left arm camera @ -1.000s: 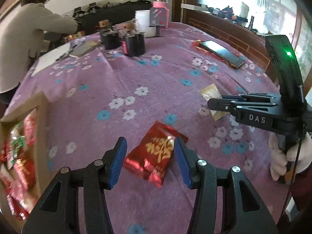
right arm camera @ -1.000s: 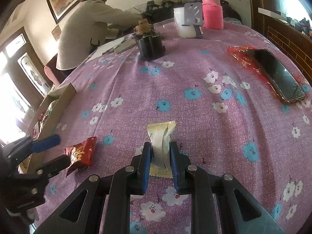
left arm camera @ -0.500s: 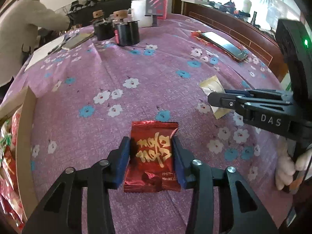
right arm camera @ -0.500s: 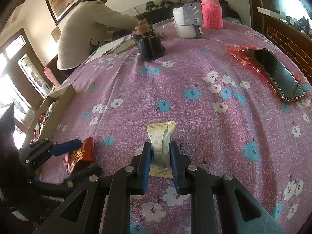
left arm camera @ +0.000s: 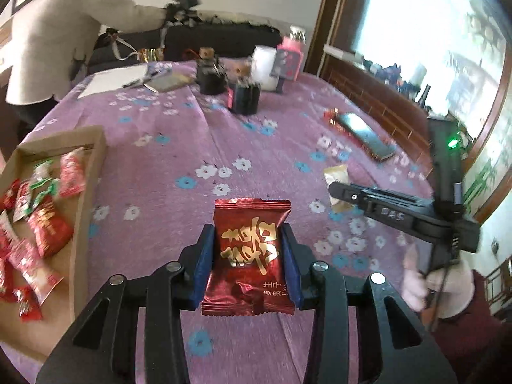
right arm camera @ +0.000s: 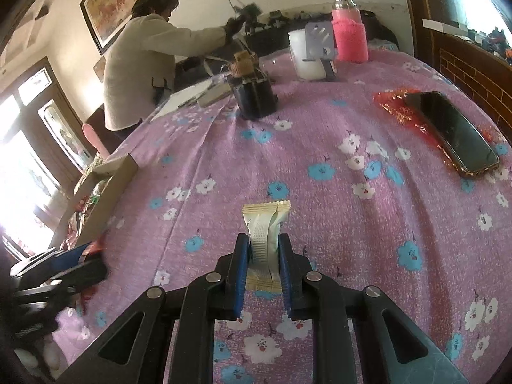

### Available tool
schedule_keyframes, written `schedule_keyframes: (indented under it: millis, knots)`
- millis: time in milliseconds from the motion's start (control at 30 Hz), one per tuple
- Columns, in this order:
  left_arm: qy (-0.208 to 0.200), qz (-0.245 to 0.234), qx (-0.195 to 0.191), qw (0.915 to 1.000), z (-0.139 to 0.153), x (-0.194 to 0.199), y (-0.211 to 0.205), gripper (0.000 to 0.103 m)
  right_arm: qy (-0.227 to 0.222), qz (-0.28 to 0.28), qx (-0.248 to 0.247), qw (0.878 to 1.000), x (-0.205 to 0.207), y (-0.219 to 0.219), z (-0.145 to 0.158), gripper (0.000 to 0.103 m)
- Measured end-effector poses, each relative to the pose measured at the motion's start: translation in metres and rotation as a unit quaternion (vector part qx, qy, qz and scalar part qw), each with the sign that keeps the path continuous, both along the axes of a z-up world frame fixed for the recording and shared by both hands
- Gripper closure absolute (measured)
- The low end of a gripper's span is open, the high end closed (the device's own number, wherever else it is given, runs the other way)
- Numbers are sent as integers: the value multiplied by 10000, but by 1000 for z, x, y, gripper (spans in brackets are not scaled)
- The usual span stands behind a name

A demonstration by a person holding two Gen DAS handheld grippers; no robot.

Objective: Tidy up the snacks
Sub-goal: 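Carry both snacks over the cardboard box, then open both tools to drop the snacks into the box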

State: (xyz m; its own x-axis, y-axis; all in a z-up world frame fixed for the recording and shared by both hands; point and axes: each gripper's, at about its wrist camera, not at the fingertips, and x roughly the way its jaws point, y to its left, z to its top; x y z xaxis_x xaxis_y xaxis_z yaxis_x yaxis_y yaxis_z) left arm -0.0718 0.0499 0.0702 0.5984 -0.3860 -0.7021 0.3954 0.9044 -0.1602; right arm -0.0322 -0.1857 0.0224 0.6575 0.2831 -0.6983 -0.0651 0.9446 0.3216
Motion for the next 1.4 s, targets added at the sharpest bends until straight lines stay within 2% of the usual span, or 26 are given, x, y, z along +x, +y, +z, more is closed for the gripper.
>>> schedule_keyframes:
  millis: [167,267,333,433,500,633,733,800,900,1067,1233,1300,1400]
  knots:
    - [-108,312,-172,9993,7,-13,26,66,-31,-20,26,10000,-1,-1,0,84]
    - [-115,532,-135,9984,15,-13,45,66,-145,-17,167,9998,3,-1,11,84]
    - [-192,745,-155,9969,26,-14,62,66,-265,0,394,9989,14,1,37,84]
    - [-420,1004,-210,9938,39,-23,85,65,-710,227,877,9934,15,10,85,84]
    - [-408,1217,-282,9913,39,-28,105,65,-877,451,813,9918,10,30,100,85]
    - [-343,1691,-270,9846,35,-35,146,65,-654,1055,481,9911,-3,84,89,85]
    - [-273,2010,-229,9789,28,-40,179,65,-468,1349,465,9887,-13,112,77,85]
    - [-145,2189,-197,9754,20,-41,198,65,-411,1493,377,9872,-16,129,74,85]
    - [160,2349,-345,9713,7,-36,221,65,-321,1680,270,9849,-12,155,71,85]
    - [358,2511,-272,9669,-8,-21,231,65,-97,2120,355,9766,-3,205,70,85]
    - [566,2858,-159,9565,-20,-1,249,65,42,2578,152,9661,-4,265,60,85]
    - [646,2922,-131,9541,-27,4,253,65,62,2674,-39,9636,-3,285,54,85]
    - [665,2939,-90,9535,-32,5,253,64,4,2638,-587,9628,2,310,44,85]
